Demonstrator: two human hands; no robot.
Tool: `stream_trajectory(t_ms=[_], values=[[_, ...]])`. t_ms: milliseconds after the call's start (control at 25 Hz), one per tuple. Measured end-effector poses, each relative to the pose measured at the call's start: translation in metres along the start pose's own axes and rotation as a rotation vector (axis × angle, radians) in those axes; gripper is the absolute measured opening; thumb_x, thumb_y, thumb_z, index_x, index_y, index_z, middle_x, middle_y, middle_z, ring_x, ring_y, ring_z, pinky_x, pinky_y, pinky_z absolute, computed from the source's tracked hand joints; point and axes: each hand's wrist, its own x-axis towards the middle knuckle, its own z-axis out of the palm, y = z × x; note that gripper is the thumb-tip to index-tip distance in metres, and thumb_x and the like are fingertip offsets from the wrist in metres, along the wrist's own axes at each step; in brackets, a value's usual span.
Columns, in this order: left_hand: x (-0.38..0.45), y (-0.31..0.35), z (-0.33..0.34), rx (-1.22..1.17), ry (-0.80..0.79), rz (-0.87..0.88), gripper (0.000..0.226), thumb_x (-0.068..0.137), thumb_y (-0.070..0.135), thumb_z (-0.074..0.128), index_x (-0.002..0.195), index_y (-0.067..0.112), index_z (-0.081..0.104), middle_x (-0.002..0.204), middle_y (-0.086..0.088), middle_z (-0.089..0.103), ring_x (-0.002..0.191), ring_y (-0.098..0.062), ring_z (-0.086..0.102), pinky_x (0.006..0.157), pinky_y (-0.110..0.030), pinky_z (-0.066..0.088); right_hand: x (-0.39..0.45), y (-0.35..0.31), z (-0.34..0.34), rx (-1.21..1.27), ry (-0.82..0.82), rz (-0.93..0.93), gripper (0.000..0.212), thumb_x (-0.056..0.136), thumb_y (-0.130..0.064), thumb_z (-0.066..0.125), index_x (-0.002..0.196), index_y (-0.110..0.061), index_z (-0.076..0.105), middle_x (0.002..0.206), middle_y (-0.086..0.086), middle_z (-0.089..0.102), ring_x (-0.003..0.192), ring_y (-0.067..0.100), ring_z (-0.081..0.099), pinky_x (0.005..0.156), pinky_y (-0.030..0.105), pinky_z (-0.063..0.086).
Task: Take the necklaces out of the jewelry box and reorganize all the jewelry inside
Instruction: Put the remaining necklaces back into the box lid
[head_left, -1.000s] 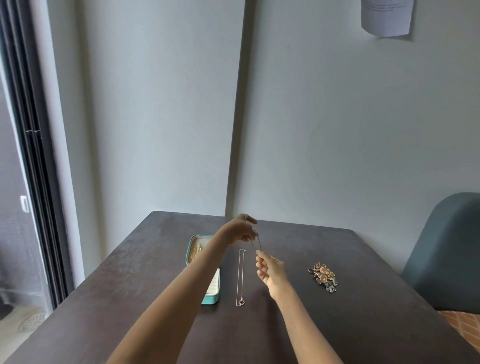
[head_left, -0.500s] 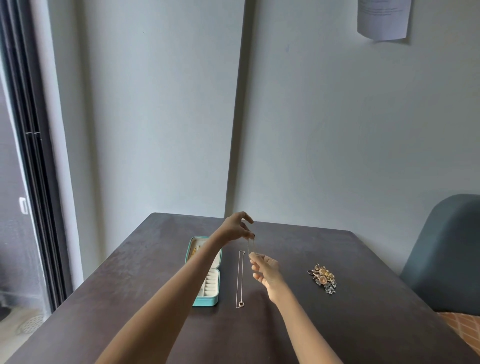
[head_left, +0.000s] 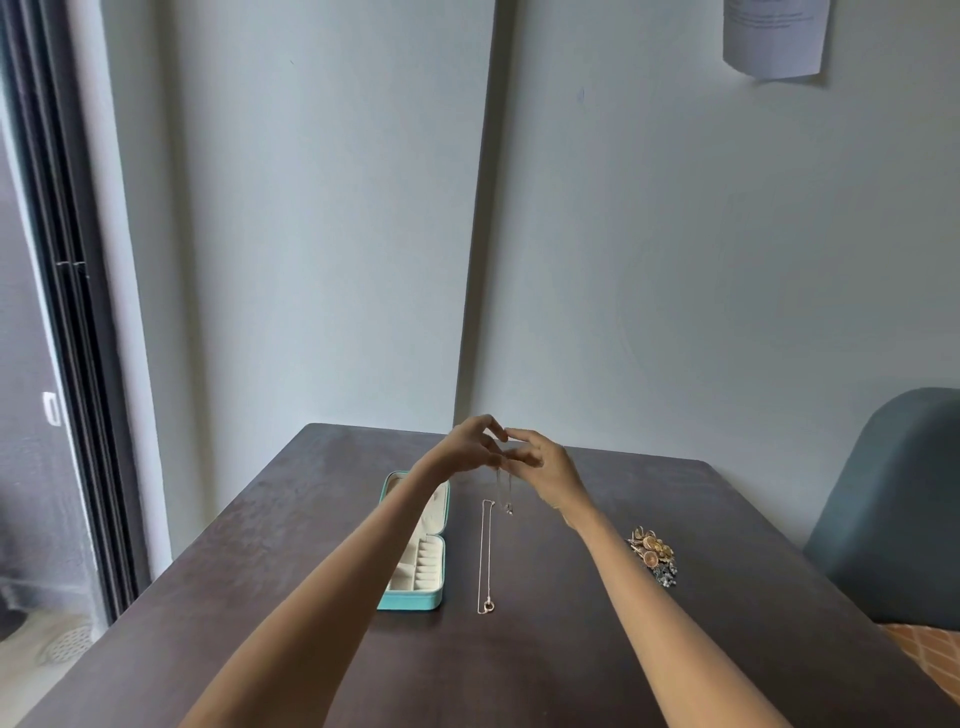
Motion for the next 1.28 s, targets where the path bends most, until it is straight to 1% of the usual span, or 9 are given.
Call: stream_trajectory(t_ms=[160,280,400,600,760,960,1120,1200,1280], values=[[-0.004,-0.002,-0.008,-0.007,-0.012,-0.019,0.026,0.080,-0.005,0.064,0.097,0.008,0.050,0.068,-0.005,0.060,0.055,-0.005,0.056,0.053,-0.008,0.044,0.000,-0.004,0.000,-0.003,-0.047,-0.008,0.044,0.079,-0.014,0.074,0.121,-0.018,0.060,0.096,0.002,0.074,0.092,0.010,0.068,0.088,0.019,0.048],[-0.007,-0.005,-0.016,-0.009,-0.043,-0.053,0.022,0.081,-0.003,0.065,0.092,0.010,0.052,0.072,-0.007,0.062,0.057,-0.007,0.061,0.061,-0.014,0.052,0.000,-0.014,0.005,-0.125,-0.056,-0.053,0.044,0.077,-0.018,0.076,0.119,-0.020,0.063,0.090,-0.001,0.074,0.085,-0.002,0.065,0.079,0.005,0.045],[-0.014,-0.010,-0.031,-0.062,-0.068,-0.124,0.022,0.081,-0.003,0.066,0.091,0.011,0.053,0.075,-0.012,0.064,0.053,-0.005,0.065,0.064,-0.018,0.056,0.003,-0.020,0.015,-0.226,-0.074,-0.096,0.035,0.076,-0.022,0.077,0.110,-0.020,0.070,0.090,-0.002,0.075,0.083,-0.005,0.062,0.077,0.008,0.046],[-0.025,-0.025,-0.050,-0.039,-0.132,-0.189,0.039,0.079,-0.007,0.067,0.113,0.007,0.053,0.077,-0.012,0.065,0.054,-0.004,0.065,0.064,-0.017,0.056,0.008,-0.019,0.040,-0.316,-0.141,-0.106,0.016,0.078,-0.021,0.074,0.093,-0.017,0.076,0.090,-0.004,0.073,0.079,-0.003,0.062,0.069,0.006,0.044],[-0.030,-0.039,-0.062,-0.035,-0.063,-0.226,0.045,0.079,-0.002,0.069,0.121,0.005,0.052,0.081,-0.014,0.066,0.055,-0.003,0.066,0.063,-0.015,0.056,0.017,-0.018,0.063,-0.393,-0.103,-0.119,0.013,0.080,-0.023,0.072,0.090,-0.015,0.076,0.089,0.000,0.073,0.082,0.010,0.064,0.074,0.023,0.049],[-0.039,-0.071,-0.072,-0.058,0.069,-0.258,0.037,0.088,0.010,0.063,0.122,0.004,0.051,0.097,-0.014,0.063,0.074,-0.014,0.060,0.072,-0.024,0.050,0.020,-0.007,0.088,-0.325,0.011,-0.057,0.011,0.081,-0.023,0.069,0.083,-0.015,0.075,0.082,-0.005,0.073,0.074,0.003,0.062,0.061,0.003,0.042],[-0.048,-0.118,-0.061,-0.005,0.381,-0.361,0.041,0.086,0.017,0.063,0.124,0.006,0.050,0.109,-0.014,0.062,0.099,-0.025,0.059,0.085,-0.033,0.047,0.022,0.003,0.104,-0.185,0.057,0.044,0.006,0.078,-0.022,0.070,0.073,-0.021,0.073,0.074,-0.007,0.071,0.072,0.003,0.062,0.063,0.009,0.043],[-0.048,-0.134,-0.054,-0.063,0.364,-0.414,0.049,0.088,0.021,0.062,0.130,0.006,0.042,0.114,-0.014,0.060,0.108,-0.028,0.057,0.092,-0.035,0.045,0.024,0.007,0.110,-0.140,0.052,0.070,0.011,0.076,-0.021,0.071,0.067,-0.026,0.070,0.072,-0.006,0.070,0.070,0.004,0.061,0.066,0.017,0.045],[-0.049,-0.141,-0.050,-0.183,0.312,-0.445,0.055,0.090,0.020,0.060,0.136,0.004,0.034,0.111,-0.013,0.059,0.103,-0.026,0.058,0.088,-0.034,0.047,0.026,0.008,0.113,-0.122,0.035,0.073,0.015,0.077,-0.020,0.070,0.065,-0.029,0.068,0.069,-0.009,0.068,0.068,0.002,0.059,0.066,0.017,0.044]])
